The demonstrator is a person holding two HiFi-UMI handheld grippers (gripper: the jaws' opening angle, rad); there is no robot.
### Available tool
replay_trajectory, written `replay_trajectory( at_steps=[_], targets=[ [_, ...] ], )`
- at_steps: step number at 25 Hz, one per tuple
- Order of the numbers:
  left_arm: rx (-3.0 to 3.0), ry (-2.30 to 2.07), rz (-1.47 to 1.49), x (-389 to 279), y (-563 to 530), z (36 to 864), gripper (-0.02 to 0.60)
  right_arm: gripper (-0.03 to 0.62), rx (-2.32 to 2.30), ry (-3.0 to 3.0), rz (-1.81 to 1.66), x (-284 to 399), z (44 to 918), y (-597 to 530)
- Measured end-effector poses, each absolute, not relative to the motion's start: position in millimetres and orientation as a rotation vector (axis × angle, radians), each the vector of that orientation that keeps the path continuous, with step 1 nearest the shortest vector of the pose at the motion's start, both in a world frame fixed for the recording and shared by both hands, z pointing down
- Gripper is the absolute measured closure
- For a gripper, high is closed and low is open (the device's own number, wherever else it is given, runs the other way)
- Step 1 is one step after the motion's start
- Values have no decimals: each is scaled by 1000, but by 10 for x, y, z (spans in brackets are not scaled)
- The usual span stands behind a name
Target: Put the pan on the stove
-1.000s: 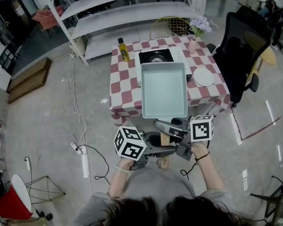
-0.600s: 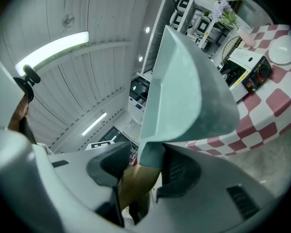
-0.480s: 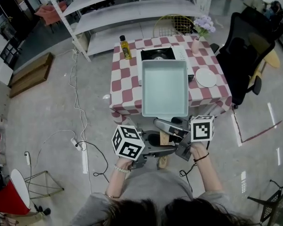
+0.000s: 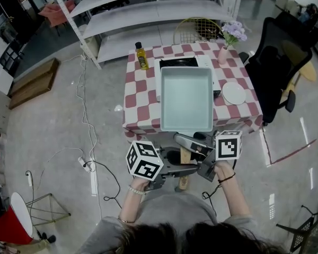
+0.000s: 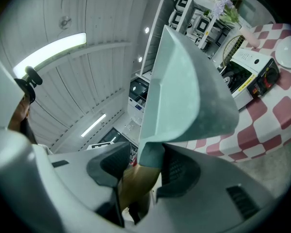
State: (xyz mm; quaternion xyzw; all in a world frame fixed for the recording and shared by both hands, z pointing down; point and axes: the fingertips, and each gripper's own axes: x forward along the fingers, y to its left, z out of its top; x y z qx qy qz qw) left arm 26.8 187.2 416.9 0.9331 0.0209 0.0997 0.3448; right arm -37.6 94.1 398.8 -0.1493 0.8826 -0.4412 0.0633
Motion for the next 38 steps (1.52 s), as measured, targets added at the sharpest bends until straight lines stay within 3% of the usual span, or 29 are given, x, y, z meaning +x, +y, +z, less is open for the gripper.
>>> replay_trajectory(
  at_steps=[38],
  targets=[
    [2457,179,309,265,326,4112,382,407,-582,2622,-1260,-276,3907,-665]
  ],
)
